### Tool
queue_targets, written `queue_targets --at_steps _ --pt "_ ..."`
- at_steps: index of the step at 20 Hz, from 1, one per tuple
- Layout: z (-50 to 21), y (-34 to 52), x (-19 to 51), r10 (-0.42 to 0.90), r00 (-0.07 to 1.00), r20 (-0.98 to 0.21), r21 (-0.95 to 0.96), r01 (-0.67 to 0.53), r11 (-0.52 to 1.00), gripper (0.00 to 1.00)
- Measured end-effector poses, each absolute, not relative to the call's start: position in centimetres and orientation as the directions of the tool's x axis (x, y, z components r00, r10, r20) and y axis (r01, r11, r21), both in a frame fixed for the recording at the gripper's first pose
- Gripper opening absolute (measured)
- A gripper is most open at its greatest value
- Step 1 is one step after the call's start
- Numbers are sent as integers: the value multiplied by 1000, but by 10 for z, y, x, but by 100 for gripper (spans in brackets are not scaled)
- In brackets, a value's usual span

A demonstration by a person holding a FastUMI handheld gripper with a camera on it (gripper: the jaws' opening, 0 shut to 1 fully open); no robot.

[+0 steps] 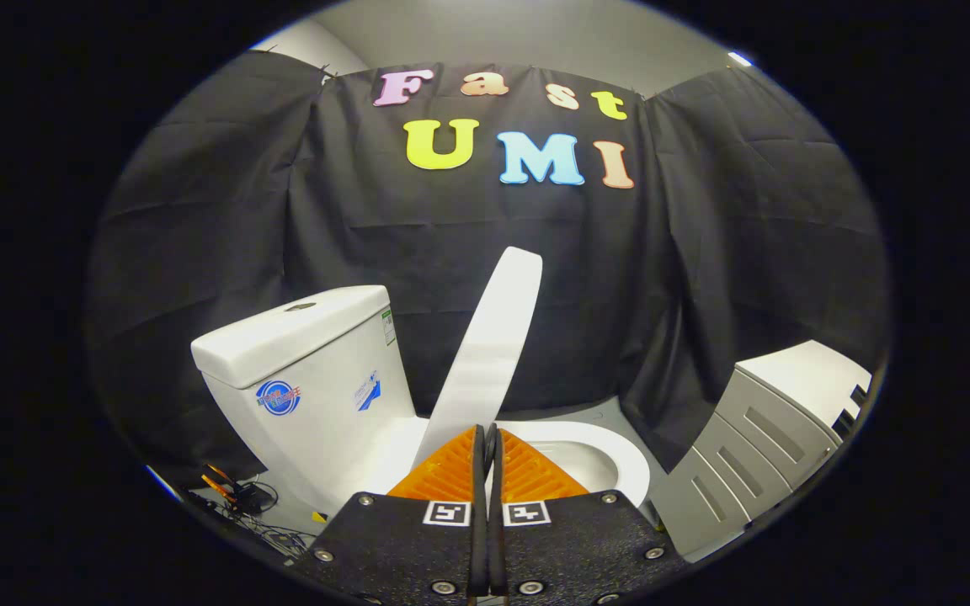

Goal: Open the toilet lid.

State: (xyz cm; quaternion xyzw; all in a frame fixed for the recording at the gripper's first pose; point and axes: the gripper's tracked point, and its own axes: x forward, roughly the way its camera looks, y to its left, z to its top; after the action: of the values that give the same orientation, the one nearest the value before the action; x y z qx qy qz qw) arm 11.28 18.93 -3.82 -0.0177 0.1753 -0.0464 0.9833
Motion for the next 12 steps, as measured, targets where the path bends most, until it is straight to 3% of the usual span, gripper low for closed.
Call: queue_targets --at_steps 6,12 --pt "-32 222 117 -81 942 -326 -145 35 989 0" --pt "-28 251 125 -30 947 -321 -119 -9 993 0"
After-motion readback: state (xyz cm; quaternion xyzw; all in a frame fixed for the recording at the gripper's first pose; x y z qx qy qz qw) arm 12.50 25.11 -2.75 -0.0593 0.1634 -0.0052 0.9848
